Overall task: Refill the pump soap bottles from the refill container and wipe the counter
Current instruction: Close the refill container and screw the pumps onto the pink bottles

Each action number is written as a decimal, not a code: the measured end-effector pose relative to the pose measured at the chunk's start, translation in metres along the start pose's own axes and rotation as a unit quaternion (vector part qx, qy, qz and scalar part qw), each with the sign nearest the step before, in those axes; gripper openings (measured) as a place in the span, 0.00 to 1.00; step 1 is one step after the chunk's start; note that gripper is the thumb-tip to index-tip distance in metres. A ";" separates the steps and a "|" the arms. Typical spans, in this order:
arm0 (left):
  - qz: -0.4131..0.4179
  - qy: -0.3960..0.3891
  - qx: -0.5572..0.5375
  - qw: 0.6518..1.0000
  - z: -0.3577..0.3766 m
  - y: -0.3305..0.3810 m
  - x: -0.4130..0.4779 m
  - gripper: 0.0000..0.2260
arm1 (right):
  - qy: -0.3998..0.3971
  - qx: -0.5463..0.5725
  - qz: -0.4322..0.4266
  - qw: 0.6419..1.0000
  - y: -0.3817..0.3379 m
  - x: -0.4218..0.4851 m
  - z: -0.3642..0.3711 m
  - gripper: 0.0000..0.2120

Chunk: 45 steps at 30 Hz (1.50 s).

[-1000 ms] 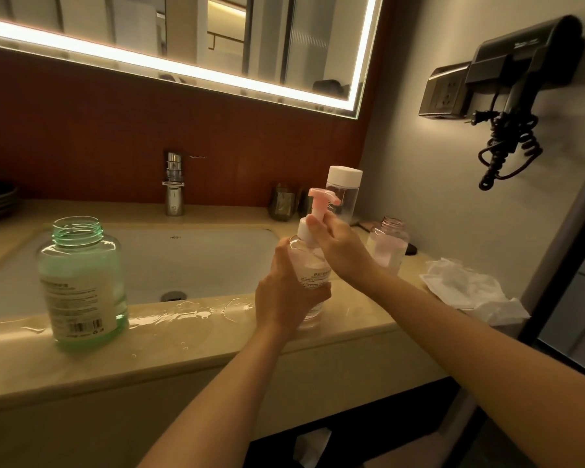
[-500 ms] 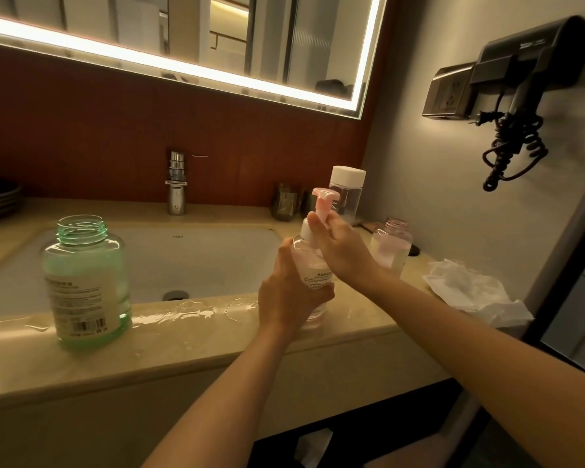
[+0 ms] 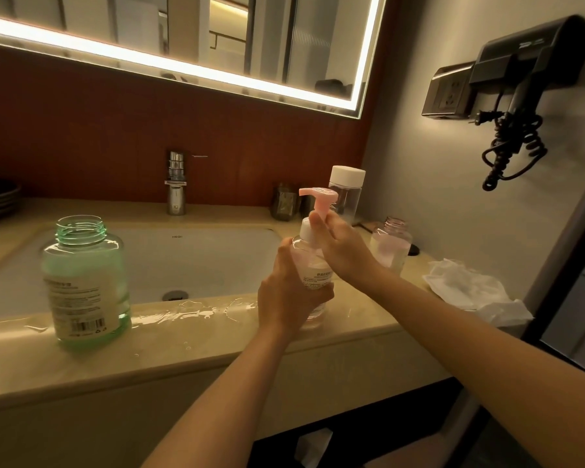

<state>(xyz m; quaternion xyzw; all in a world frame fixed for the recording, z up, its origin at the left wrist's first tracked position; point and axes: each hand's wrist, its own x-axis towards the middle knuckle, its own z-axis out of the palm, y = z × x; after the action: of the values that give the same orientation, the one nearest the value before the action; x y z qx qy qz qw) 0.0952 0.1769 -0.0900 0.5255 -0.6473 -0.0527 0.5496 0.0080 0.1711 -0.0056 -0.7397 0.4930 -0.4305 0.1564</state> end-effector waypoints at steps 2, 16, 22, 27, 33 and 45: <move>-0.001 -0.003 -0.005 1.000 0.000 0.000 -0.001 0.41 | 0.029 -0.070 -0.022 0.997 0.002 0.000 -0.004 0.18; -0.006 -0.003 0.000 1.000 0.001 -0.002 0.000 0.41 | 0.021 -0.032 -0.004 0.999 0.002 -0.001 -0.003 0.19; -0.004 -0.003 0.000 1.000 0.002 -0.003 0.001 0.41 | -0.016 -0.036 0.021 0.999 0.000 0.012 -0.004 0.22; -0.005 0.000 0.002 1.000 0.001 -0.002 0.000 0.41 | -0.031 0.013 0.017 0.999 -0.001 0.005 0.000 0.22; -0.004 -0.005 -0.003 1.000 0.000 0.000 0.000 0.40 | 0.041 -0.097 -0.030 0.994 0.007 0.001 -0.009 0.21; 0.002 0.002 0.000 1.000 0.001 0.000 0.000 0.41 | 0.009 -0.028 -0.029 0.999 0.007 0.000 -0.001 0.21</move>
<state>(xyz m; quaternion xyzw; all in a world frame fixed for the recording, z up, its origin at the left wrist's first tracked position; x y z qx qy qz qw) 0.0946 0.1766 -0.0905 0.5244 -0.6472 -0.0502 0.5510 0.0025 0.1684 -0.0097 -0.7542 0.4842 -0.4273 0.1188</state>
